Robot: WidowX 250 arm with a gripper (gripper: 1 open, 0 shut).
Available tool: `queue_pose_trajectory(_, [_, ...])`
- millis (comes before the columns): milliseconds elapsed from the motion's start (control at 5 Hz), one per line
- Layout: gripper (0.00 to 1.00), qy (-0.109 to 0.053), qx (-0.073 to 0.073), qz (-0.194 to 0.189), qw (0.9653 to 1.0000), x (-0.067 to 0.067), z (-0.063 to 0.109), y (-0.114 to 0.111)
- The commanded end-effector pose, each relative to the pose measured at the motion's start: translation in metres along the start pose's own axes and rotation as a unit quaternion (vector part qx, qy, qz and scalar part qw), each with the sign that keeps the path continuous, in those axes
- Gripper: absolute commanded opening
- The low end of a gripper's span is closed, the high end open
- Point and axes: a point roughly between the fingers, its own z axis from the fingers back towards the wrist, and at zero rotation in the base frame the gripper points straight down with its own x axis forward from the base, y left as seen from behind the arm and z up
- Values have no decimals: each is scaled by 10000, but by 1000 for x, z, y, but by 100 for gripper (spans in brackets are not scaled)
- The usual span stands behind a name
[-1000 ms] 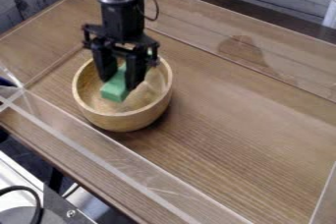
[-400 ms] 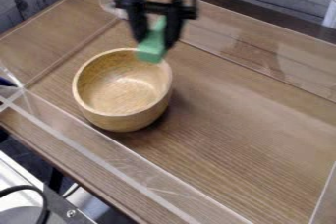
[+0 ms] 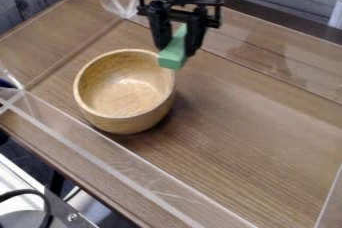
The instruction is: Remove the green block from inside the brown bowl and put it on the table
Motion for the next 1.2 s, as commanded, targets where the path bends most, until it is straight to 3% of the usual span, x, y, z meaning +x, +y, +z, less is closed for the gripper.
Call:
queue_pose_trajectory(0, [0,-401,16,130,9991,20,18,27])
queue_pose_trajectory(200, [0,-452,17,297,9985,28,17,55])
queue_pose_trajectory(600, [0,-361,-57,28,9993,14,7,23])
queue_pose_trajectory(1000, [0,-343,-114,-283,9989,7,-9,-39])
